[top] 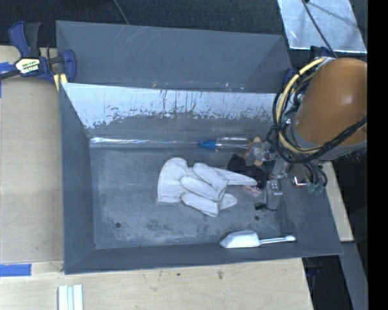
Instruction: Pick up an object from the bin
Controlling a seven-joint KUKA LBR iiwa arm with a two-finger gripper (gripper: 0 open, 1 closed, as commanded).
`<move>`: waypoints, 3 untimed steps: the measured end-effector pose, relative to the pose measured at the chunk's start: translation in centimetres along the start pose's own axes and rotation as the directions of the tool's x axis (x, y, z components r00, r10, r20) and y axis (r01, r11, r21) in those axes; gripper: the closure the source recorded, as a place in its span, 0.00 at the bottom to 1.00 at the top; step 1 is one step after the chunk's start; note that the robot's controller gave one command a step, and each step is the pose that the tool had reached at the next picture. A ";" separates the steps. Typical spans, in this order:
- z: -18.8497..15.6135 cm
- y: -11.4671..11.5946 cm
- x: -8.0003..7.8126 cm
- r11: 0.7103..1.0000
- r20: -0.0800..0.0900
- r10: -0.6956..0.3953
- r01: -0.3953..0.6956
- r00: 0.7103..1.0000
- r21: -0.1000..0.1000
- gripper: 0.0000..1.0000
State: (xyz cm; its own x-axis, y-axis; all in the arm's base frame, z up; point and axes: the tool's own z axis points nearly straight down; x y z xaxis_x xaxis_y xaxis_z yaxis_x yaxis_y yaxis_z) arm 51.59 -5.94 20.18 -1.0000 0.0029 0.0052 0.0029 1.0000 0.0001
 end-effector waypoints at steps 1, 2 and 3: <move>-0.5 0.0 -0.2 1.000 0.009 -0.002 0.002 1.000 0.001 0.00; 4.1 2.1 -0.8 0.993 0.011 0.121 -0.121 0.993 -0.001 0.00; 12.1 5.0 -2.4 0.991 0.012 0.136 -0.136 0.991 -0.001 0.00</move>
Offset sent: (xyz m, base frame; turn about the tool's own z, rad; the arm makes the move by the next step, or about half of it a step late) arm 0.0175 0.0636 -0.1318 0.3519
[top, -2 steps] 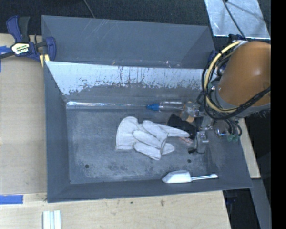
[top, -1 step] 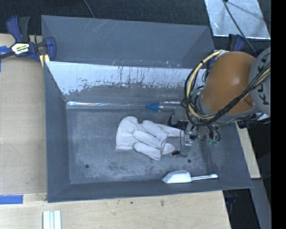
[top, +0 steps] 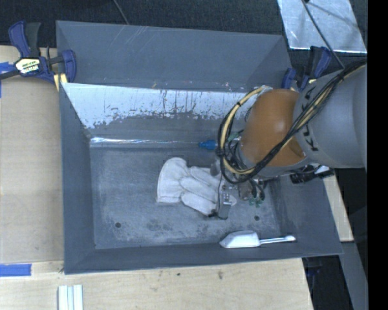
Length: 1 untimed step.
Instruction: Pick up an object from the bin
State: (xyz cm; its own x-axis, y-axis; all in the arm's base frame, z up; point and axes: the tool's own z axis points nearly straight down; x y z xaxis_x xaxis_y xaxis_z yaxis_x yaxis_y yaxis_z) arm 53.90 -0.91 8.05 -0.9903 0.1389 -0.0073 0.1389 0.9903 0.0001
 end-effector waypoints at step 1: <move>2.9 0.4 -0.3 1.000 -0.007 0.002 -0.002 1.000 0.000 0.00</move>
Offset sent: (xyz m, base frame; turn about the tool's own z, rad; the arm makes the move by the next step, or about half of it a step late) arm -0.0122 0.0271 -0.0105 0.0315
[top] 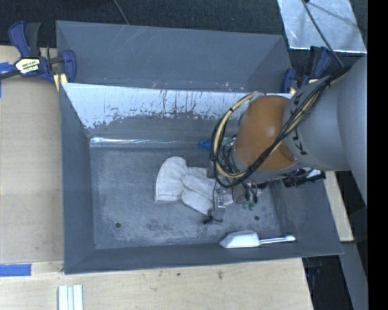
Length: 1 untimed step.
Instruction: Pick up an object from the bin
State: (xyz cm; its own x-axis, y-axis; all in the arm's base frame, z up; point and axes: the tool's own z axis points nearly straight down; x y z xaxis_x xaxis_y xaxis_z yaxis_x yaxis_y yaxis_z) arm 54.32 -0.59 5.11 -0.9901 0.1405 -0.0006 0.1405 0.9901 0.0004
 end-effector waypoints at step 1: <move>-2.0 1.8 1.6 1.000 0.007 0.031 -0.031 0.999 0.001 0.00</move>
Offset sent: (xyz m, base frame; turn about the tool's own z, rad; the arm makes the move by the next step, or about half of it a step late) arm -0.0225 0.0419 0.0189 -0.1084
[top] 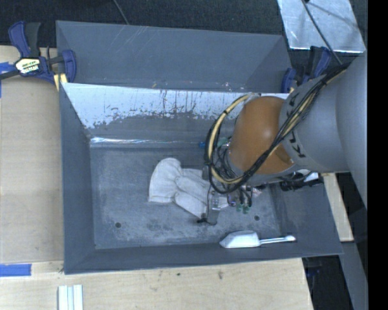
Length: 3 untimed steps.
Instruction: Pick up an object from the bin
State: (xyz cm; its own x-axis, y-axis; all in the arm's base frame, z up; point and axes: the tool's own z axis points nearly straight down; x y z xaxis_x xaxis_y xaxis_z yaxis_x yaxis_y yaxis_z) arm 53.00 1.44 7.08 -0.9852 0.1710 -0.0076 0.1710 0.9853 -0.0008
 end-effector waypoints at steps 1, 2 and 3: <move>-0.4 1.8 0.7 0.991 0.007 -0.136 0.136 0.991 0.000 1.00; -0.4 1.8 0.7 0.991 0.007 -0.137 0.137 0.991 0.000 1.00; -0.6 1.8 0.7 0.991 0.008 -0.137 0.137 0.991 0.000 1.00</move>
Offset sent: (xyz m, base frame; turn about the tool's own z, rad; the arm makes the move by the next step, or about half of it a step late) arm 0.0000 0.0000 0.0000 0.0000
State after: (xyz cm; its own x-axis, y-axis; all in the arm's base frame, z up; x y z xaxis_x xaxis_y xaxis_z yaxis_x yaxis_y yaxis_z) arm 52.62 3.31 7.64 -0.9993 0.0349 -0.0150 0.0349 0.9994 -0.0021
